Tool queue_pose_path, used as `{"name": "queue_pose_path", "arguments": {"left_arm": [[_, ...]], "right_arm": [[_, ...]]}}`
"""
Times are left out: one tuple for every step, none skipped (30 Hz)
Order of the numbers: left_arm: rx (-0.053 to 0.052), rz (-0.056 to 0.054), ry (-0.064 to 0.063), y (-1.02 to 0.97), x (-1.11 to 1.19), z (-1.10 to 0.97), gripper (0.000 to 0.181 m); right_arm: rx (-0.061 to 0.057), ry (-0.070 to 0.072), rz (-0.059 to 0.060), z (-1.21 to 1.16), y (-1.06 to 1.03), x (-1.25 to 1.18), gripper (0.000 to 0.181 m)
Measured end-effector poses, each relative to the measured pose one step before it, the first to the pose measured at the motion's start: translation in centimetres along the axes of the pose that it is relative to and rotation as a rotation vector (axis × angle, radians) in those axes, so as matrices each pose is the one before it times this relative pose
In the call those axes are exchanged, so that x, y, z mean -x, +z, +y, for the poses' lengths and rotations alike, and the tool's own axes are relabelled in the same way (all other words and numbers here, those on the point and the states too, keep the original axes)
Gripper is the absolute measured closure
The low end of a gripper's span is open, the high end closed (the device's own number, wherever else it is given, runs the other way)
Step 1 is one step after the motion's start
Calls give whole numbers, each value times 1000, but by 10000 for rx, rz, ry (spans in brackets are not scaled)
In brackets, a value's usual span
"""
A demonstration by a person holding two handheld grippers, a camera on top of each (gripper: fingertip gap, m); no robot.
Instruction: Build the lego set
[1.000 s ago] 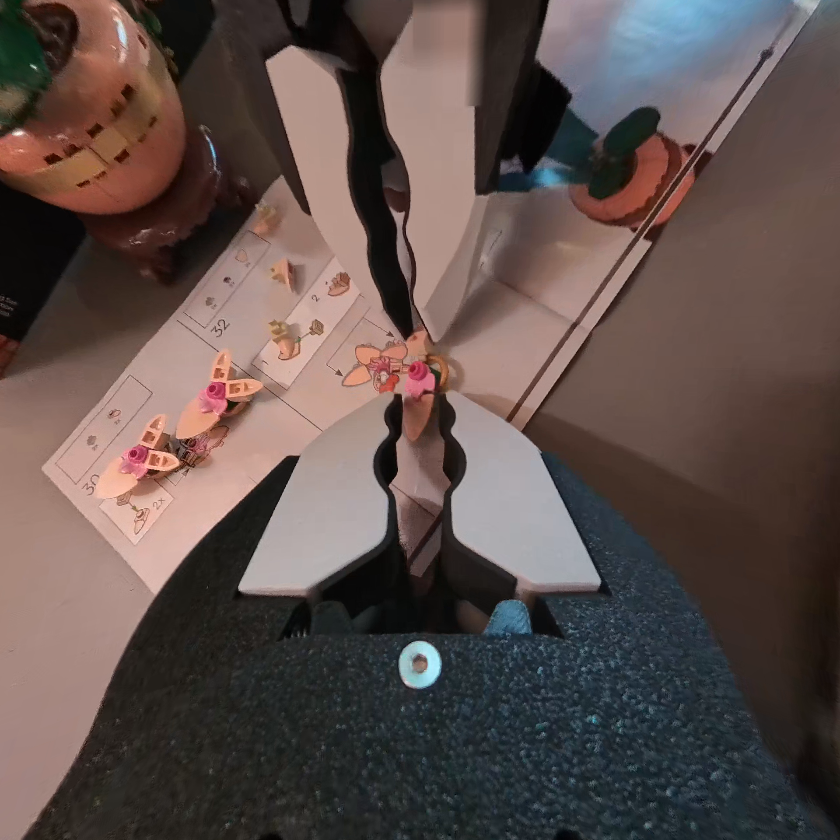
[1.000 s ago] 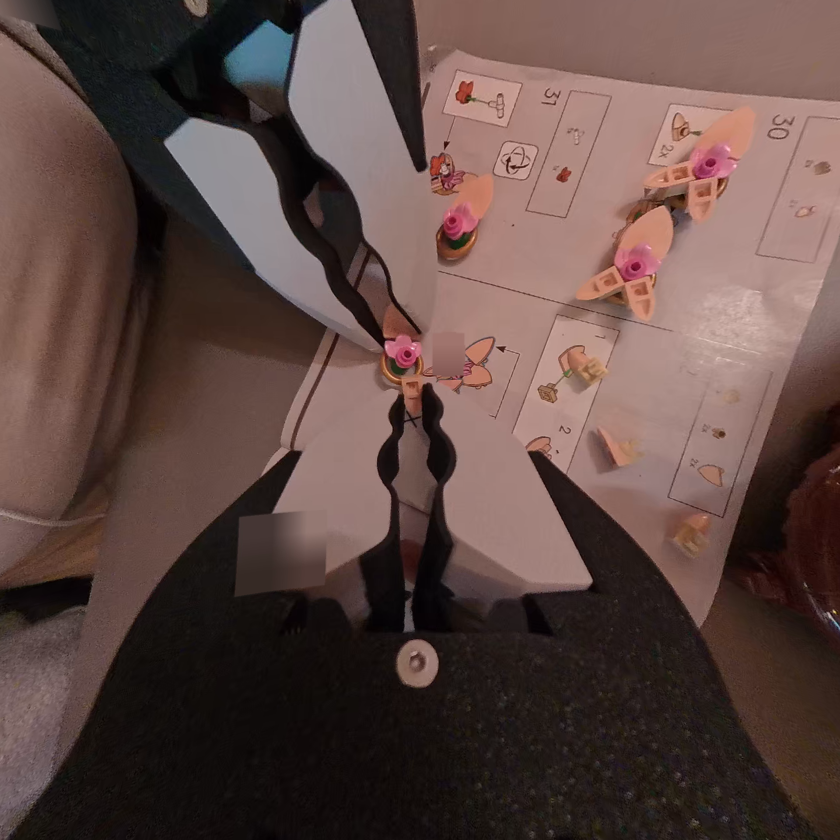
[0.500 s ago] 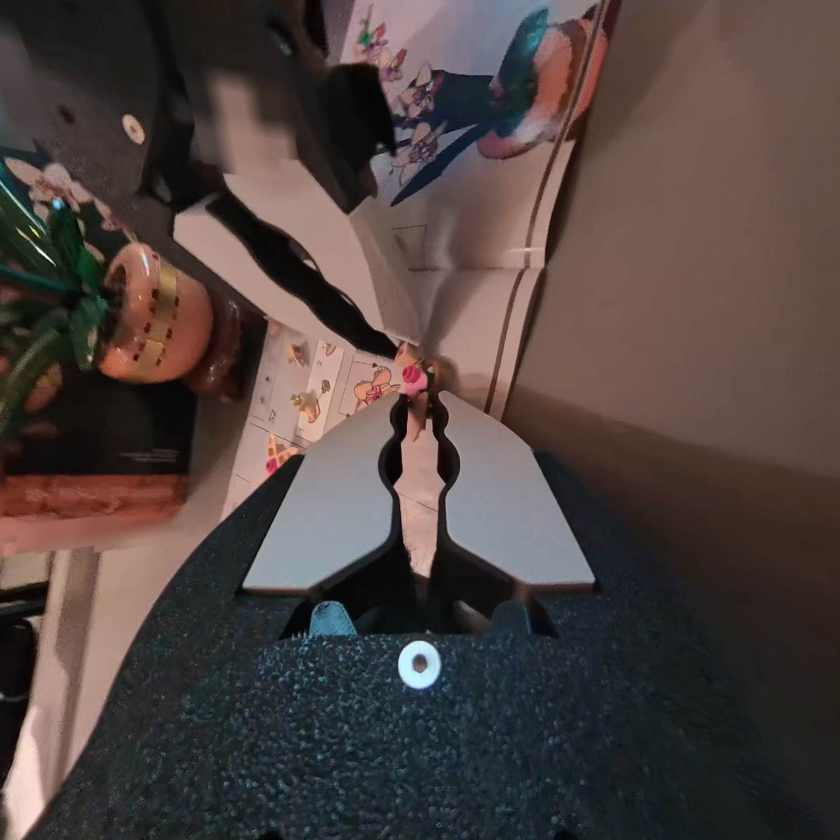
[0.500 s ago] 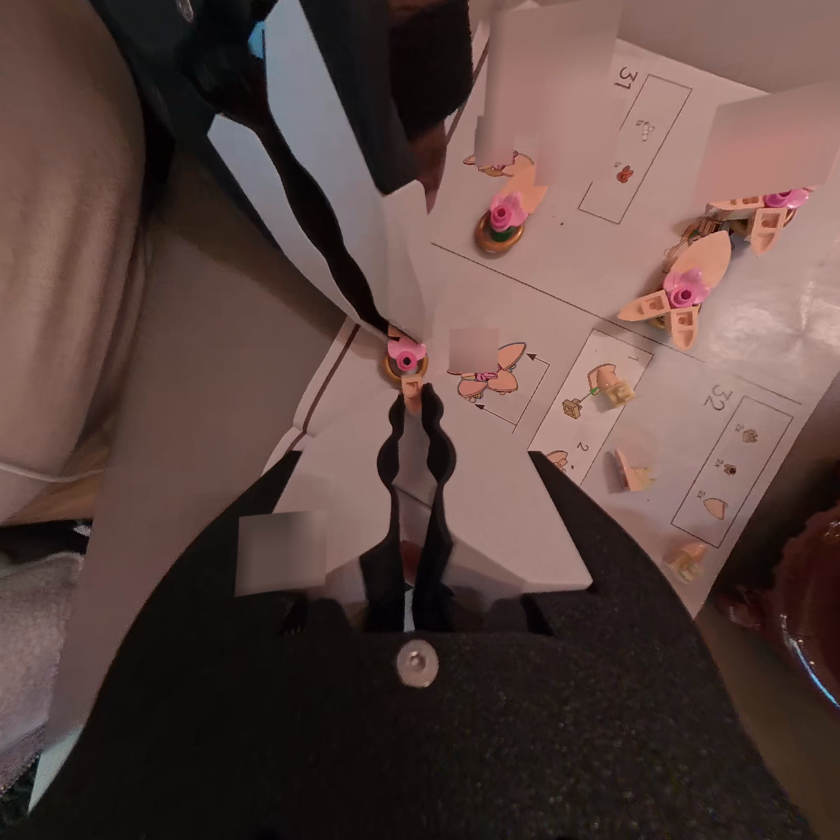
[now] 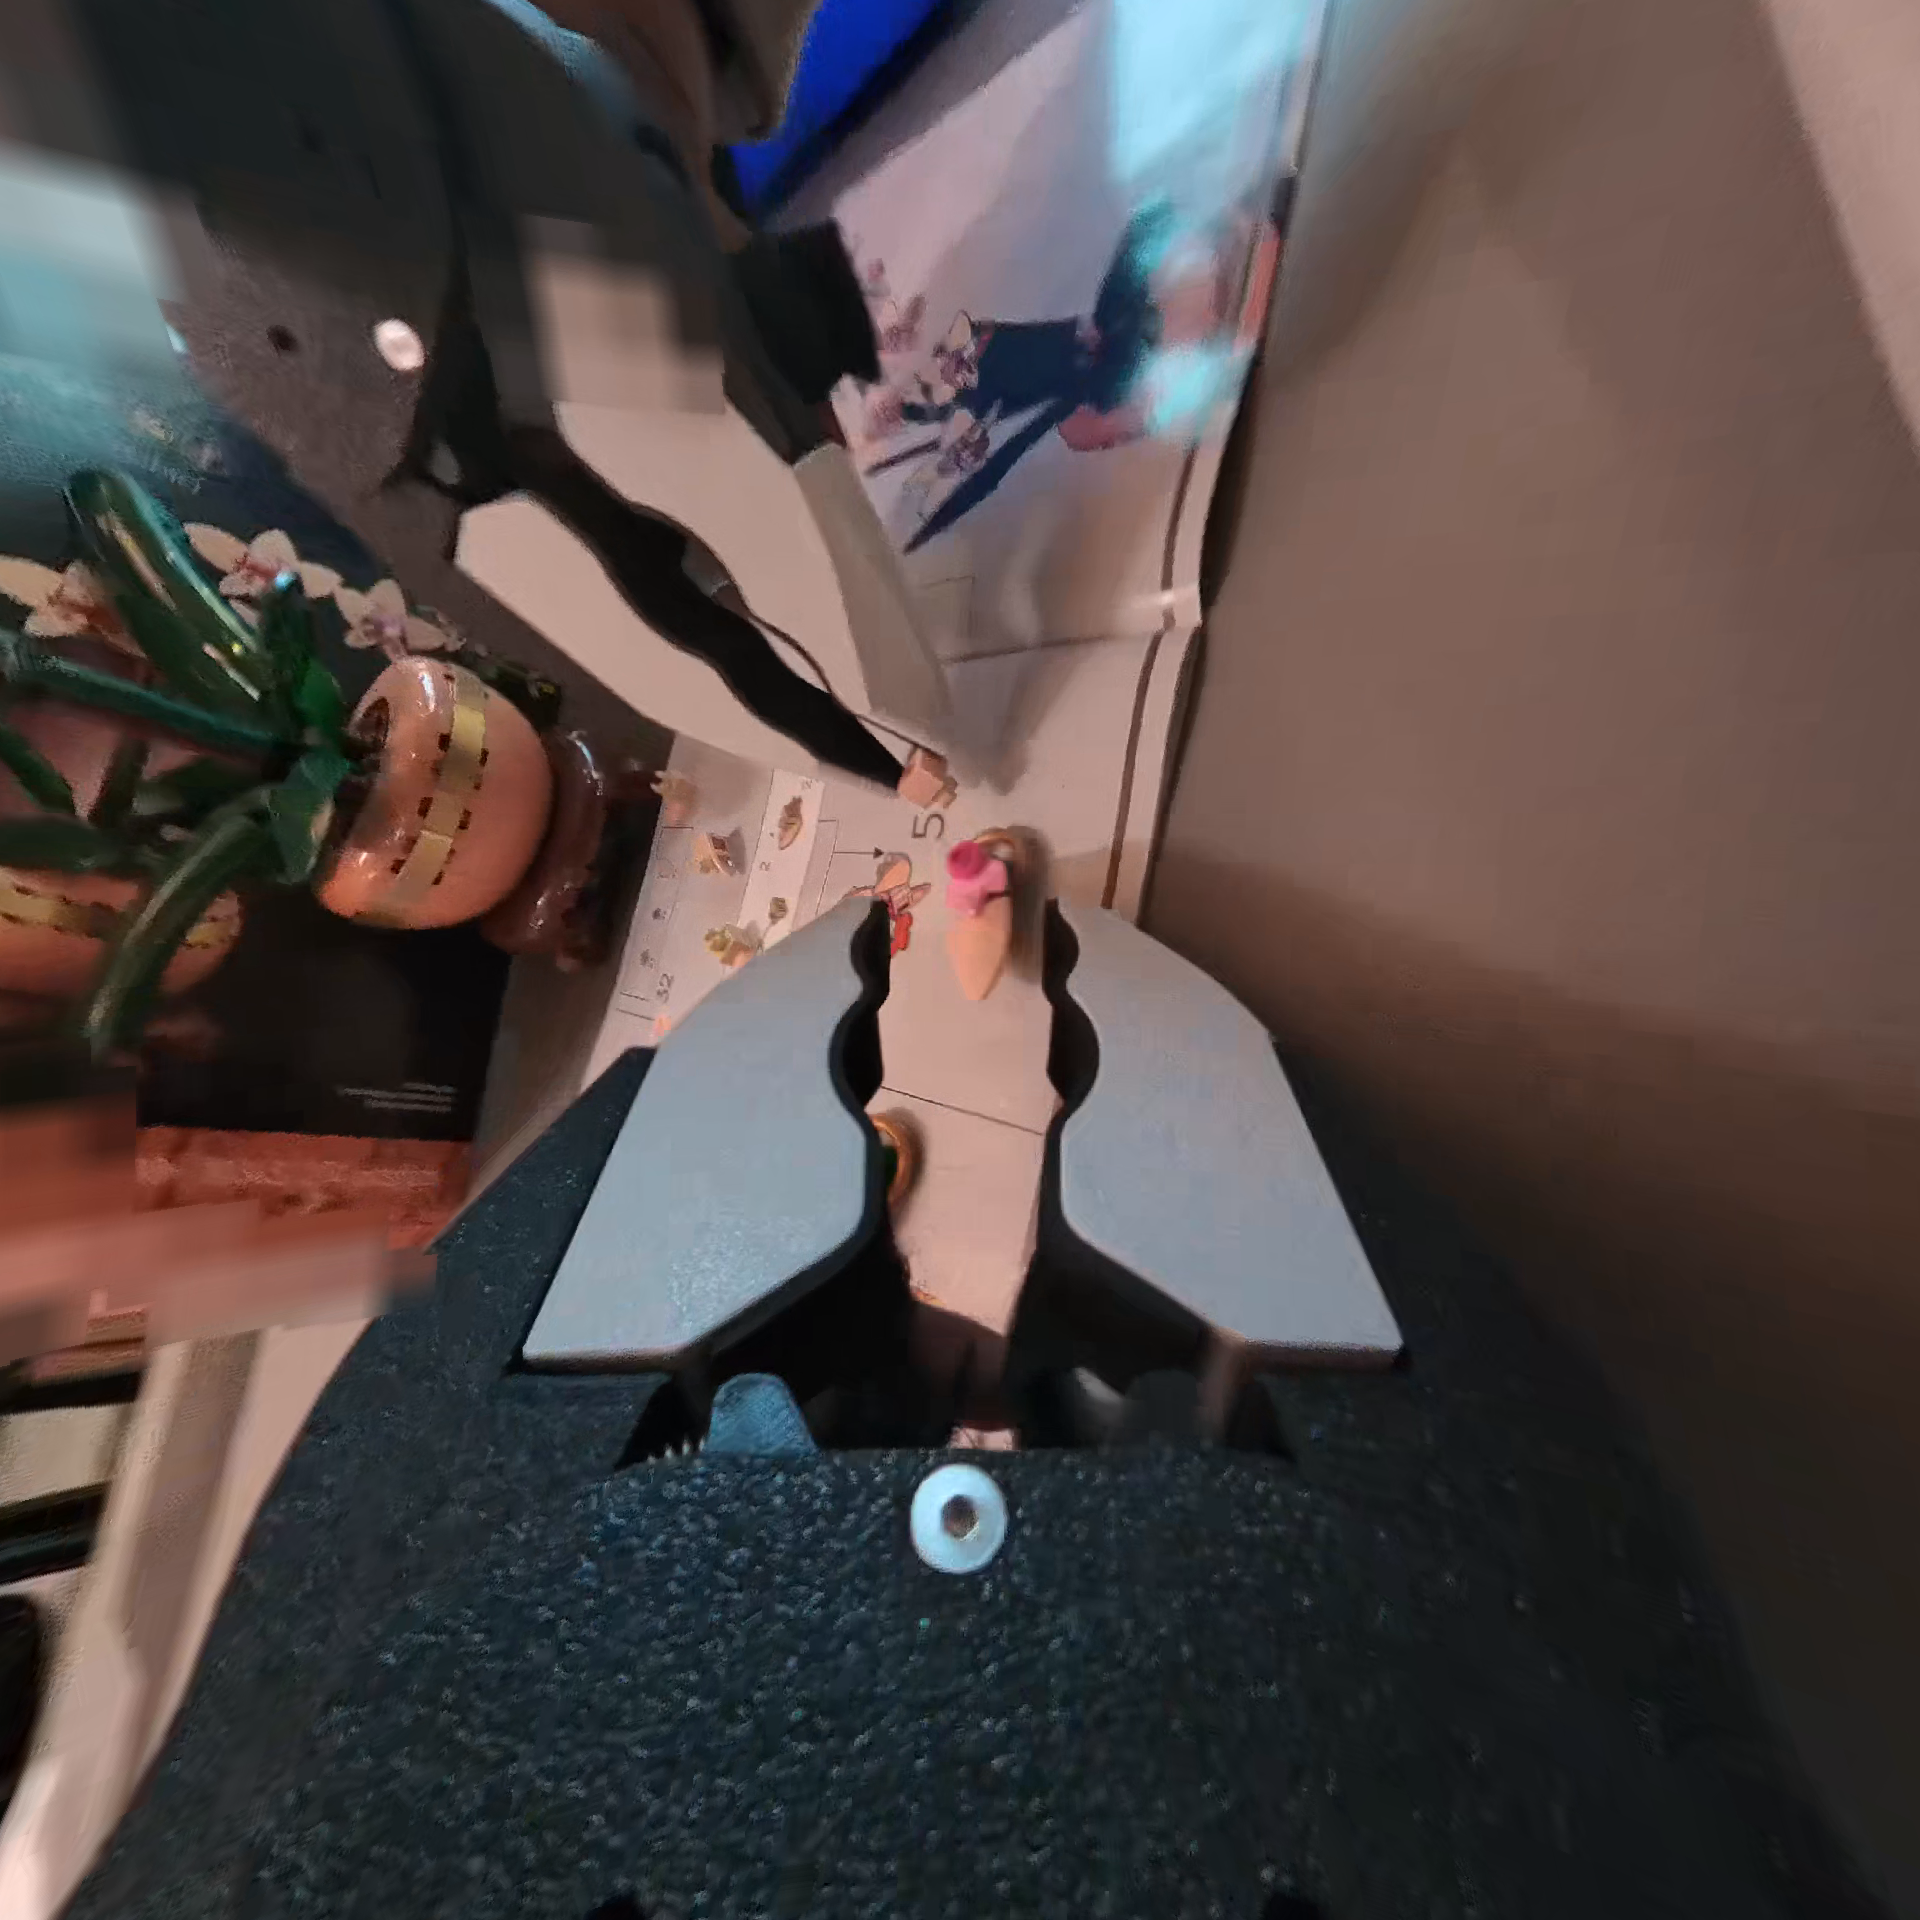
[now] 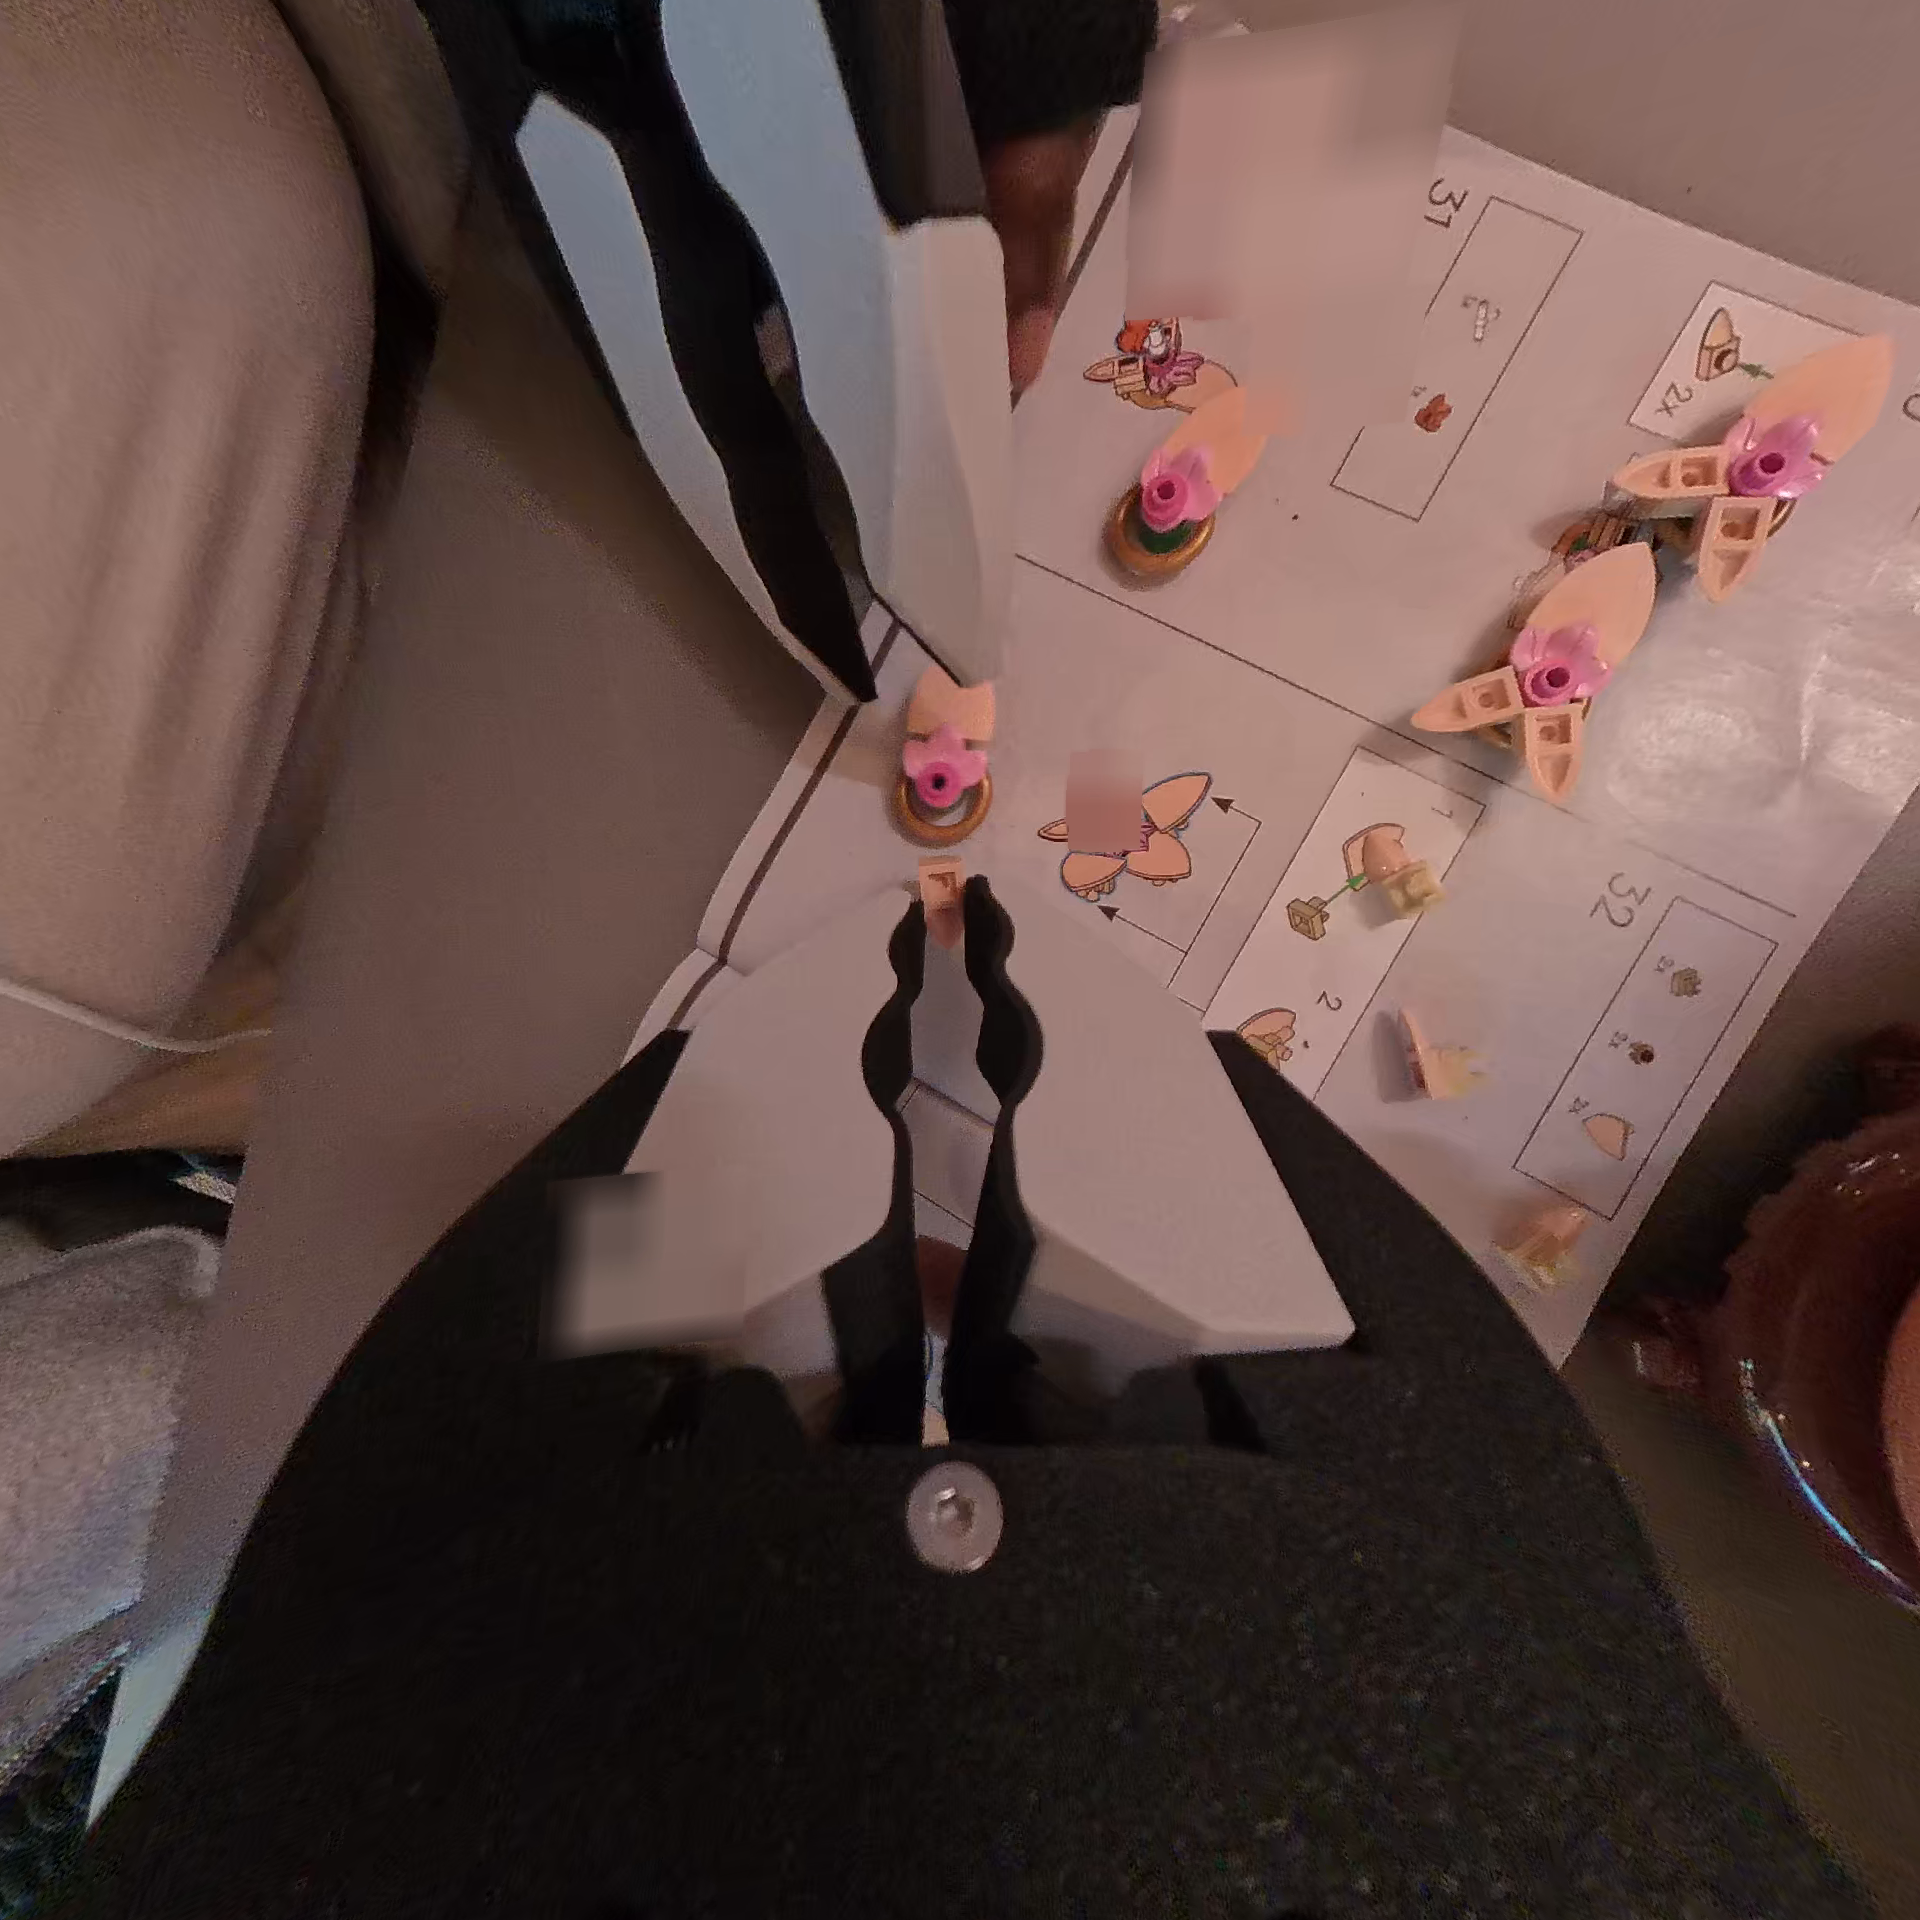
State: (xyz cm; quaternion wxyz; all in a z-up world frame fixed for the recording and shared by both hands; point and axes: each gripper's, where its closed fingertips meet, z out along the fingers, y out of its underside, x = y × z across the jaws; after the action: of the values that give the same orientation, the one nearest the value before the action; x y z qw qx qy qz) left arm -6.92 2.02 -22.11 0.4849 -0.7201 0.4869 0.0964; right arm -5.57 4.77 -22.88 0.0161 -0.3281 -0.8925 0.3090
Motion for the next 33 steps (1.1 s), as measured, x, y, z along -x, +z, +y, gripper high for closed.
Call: {"name": "queue_pose_path", "arguments": {"left_arm": [[-376, -25, -691, -336, 231, -384, 157], [-425, -64, -908, -334, 420, -481, 163], [-419, -137, -1038, -282, 635, -495, 170], [-311, 65, -968, -139, 373, -413, 173], [-67, 414, -752, 43, -200, -117, 173], [184, 319, -477, 219, -220, 232, 173], [302, 15, -114, 330, 57, 436, 172], [291, -132, 194, 337, 143, 415, 172], [243, -179, 256, 295, 190, 301, 172], [121, -10, 170, 234, -15, 114, 172], [45, 144, 51, 159, -154, 3, 173], [24, 172, -20, 112, -148, -33, 173], [65, 183, -58, 123, -133, 35, 173], [140, 106, -87, 125, 0, 144, 174], [175, 118, -65, 140, -40, 206, 174], [176, 252, 26, 131, -286, 190, 175], [125, 144, 80, 125, -233, 131, 175], [105, -8, 86, 107, -36, 137, 174], [85, -1, 47, 79, -10, 119, 174], [-3, 8, -27, 10, 20, -9, 175], [5, 19, -70, -2, 47, 13, 175], [31, 39, -63, -3, 21, 69, 175], [11, 44, -33, 3, -11, 23, 175], [6, 5, -43, 7, 40, 6, 175], [16, 23, -58, 8, 27, 16, 175], [13, 8, -75, 2, 57, 11, 175], [18, -42, -93, -3, 144, 26, 175], [13, -32, -90, -33, 130, 32, 175], [-25, 13, -68, -79, 73, -42, 175], [-131, -25, -77, -149, 113, -224, 175], [-153, -3, -61, -170, 92, -306, 175], [-77, 28, -19, -175, 47, -240, 175], [0, -1, 7, -138, 82, -148, 175]], "right_arm": [[-70, 85, -3, -2, -70, 27, 174], [-68, 67, 26, -18, -80, -1, 174], [-52, 42, 33, -15, -82, 13, 174], [-42, 26, 41, -19, -74, 9, 174], [-23, 21, 70, -12, -57, -10, 174], [-13, 10, 40, -11, -30, 28, 174], [-5, 6, 15, 0, -9, 67, 174], [3, -2, 5, -1, 18, 68, 174], [6, -1, -2, 3, 26, 69, 174], [14, 7, -10, 19, 33, 46, 174], [14, 3, 10, 7, 14, 6, 174], [5, -2, 15, 6, -4, -21, 174], [1, 5, -4, -5, -1, -13, 174], [5, 11, -11, 0, -6, -14, 174], [7, -1, -6, -3, 14, -4, 174], [11, -5, -7, -3, 27, -8, 174], [13, 2, -21, -1, 39, 19, 174], [14, 0, -15, 0, 38, 10, 174], [13, -6, -12, 28, 55, -3, 174], [14, 3, -21, 18, 59, 0, 174], [9, 4, -16, 16, 71, -7, 174], [13, -10, 5, 9, 62, -50, 174], [31, -23, 12, 27, 68, -58, 174], [11, -24, 9, -11, 50, -69, 174], [-21, -14, -7, -75, 51, -44, 174], [-33, -24, -17, -106, 25, -24, 174], [-21, -43, 5, -102, 6, -35, 174], [24, -63, 34, -27, 2, -78, 174], [66, -56, 27, 39, -3, -77, 174], [42, -20, 28, 19, -9, -70, 174], [-8, 3, -10, -45, -16, -31, 174], [-29, 13, -24, -60, -20, 5, 174], [-6, 5, -8, -19, -17, -10, 174]]}}
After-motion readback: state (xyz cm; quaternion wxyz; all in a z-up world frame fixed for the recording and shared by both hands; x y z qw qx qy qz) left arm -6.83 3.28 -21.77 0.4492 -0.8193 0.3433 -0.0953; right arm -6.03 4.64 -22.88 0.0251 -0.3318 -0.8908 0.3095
